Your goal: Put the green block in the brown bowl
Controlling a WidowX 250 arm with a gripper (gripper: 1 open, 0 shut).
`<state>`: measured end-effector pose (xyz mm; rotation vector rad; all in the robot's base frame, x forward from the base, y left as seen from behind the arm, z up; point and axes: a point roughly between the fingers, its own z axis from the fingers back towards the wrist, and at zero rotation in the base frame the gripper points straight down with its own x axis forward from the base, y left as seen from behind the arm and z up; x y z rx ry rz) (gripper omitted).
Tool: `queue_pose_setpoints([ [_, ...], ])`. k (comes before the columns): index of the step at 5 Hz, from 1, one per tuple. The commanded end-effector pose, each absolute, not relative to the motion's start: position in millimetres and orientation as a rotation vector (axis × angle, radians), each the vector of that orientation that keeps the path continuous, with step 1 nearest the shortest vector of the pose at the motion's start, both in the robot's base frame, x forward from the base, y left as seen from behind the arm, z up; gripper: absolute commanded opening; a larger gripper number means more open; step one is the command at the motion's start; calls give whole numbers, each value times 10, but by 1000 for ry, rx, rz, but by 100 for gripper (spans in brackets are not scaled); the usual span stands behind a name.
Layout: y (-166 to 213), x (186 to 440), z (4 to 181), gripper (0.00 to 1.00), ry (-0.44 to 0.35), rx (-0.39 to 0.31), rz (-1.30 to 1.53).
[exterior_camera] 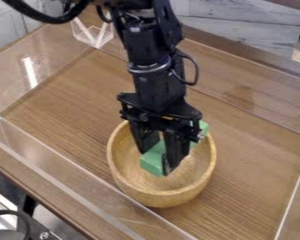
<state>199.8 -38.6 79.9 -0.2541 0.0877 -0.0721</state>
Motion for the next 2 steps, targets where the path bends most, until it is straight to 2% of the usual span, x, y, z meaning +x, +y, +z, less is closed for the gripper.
queue_pose_setpoints([
  [1, -370, 2146, 907, 0, 27, -260, -80],
  [2, -366, 2165, 900, 0, 24, -263, -78],
])
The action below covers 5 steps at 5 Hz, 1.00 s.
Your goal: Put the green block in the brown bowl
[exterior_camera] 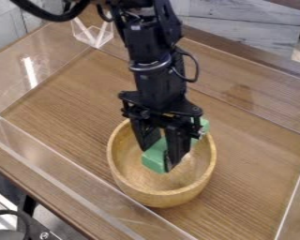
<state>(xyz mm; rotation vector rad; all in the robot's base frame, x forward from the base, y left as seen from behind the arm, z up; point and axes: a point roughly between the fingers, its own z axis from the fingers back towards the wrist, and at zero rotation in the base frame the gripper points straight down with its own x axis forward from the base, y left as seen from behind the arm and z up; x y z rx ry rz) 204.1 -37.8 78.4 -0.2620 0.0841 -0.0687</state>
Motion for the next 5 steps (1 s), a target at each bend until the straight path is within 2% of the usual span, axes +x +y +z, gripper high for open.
queue_pose_setpoints([
  [1, -361, 2183, 892, 0, 22, -267, -75],
  [5, -340, 2245, 857, 0, 16, -279, -66],
])
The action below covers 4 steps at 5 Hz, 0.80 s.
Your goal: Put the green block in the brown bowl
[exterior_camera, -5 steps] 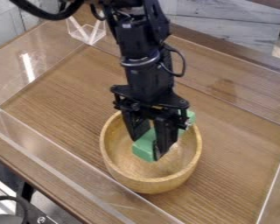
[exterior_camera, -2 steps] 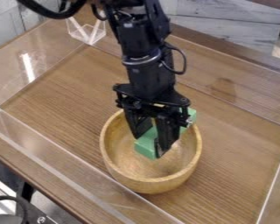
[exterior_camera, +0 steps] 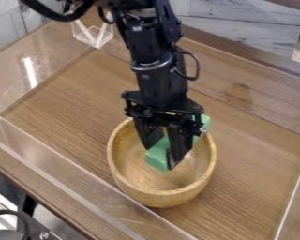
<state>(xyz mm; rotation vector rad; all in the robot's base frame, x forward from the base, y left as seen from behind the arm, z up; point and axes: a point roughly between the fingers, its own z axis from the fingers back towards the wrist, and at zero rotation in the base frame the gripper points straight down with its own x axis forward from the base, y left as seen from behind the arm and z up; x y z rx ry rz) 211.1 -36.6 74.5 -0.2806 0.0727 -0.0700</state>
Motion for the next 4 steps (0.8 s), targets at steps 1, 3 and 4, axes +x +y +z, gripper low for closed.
queue_pose_setpoints([
  [1, -335, 2259, 849, 0, 15, -283, -64],
  [3, -324, 2285, 832, 0, 13, -289, -61],
  [4, -309, 2292, 833, 100, 16, -289, -57],
])
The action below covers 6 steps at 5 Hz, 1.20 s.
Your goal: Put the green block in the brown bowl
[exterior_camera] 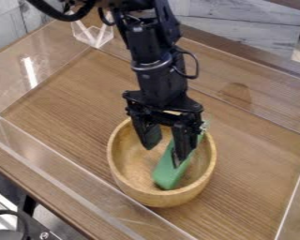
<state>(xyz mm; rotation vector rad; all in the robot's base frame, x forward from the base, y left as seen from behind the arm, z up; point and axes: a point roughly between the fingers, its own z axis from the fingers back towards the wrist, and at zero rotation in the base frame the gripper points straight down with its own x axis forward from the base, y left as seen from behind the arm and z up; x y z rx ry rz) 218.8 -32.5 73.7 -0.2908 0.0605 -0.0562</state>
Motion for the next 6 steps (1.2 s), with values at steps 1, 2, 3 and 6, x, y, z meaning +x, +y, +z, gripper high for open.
queue_pose_setpoints([
  [1, -266, 2300, 873, 100, 17, -286, -51],
  [2, -203, 2311, 908, 100, 18, -283, -47],
  [3, -128, 2321, 953, 100, 21, -279, -40],
  [6, 87, 2356, 1046, 100, 26, -266, -27],
])
